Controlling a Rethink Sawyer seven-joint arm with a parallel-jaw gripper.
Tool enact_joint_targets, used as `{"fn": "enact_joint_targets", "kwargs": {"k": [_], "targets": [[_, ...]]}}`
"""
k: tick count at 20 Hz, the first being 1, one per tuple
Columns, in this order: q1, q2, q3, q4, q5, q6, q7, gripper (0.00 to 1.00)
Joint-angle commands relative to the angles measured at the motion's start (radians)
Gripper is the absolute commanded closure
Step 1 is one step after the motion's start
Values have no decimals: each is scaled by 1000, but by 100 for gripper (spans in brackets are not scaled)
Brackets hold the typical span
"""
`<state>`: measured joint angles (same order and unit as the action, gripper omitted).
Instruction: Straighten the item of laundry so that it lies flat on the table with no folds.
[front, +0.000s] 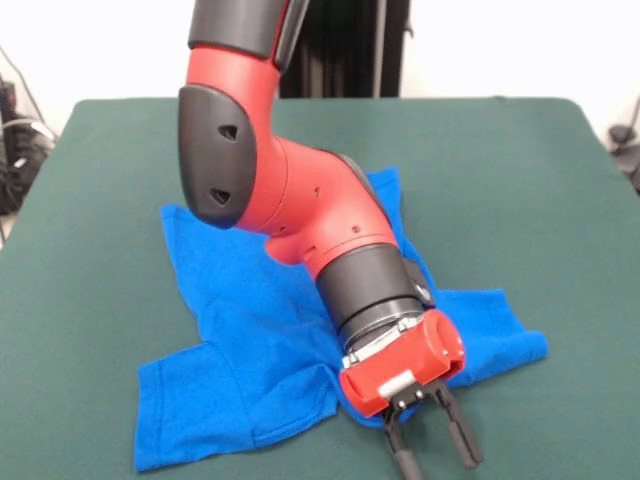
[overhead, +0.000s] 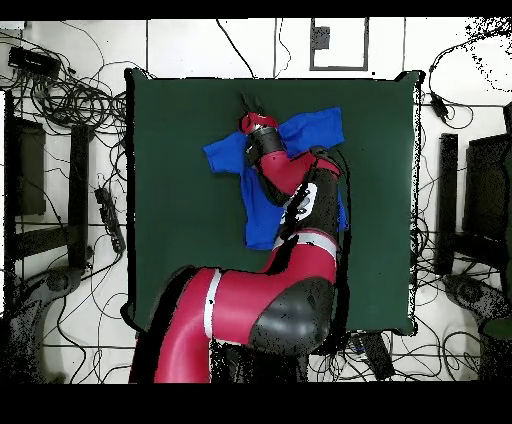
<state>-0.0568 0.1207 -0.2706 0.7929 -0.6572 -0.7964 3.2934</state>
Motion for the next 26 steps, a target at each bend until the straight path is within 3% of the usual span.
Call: {"fn": "enact_joint_targets", "kwargs": {"k": [1,7,16,20,23,26], "targets": [[-299,-251,706,237,-112,1283,-565,0],[-325,-307,697,301,-2,1292,-664,0],[-352,-480,713,452,120,1349,-667,0],[-367,-512,752,484,111,1260,-694,0],[-346,-540,741,481,53,1187,-705,0],[-334,-553,737,484,45,1179,-675,0]]}}
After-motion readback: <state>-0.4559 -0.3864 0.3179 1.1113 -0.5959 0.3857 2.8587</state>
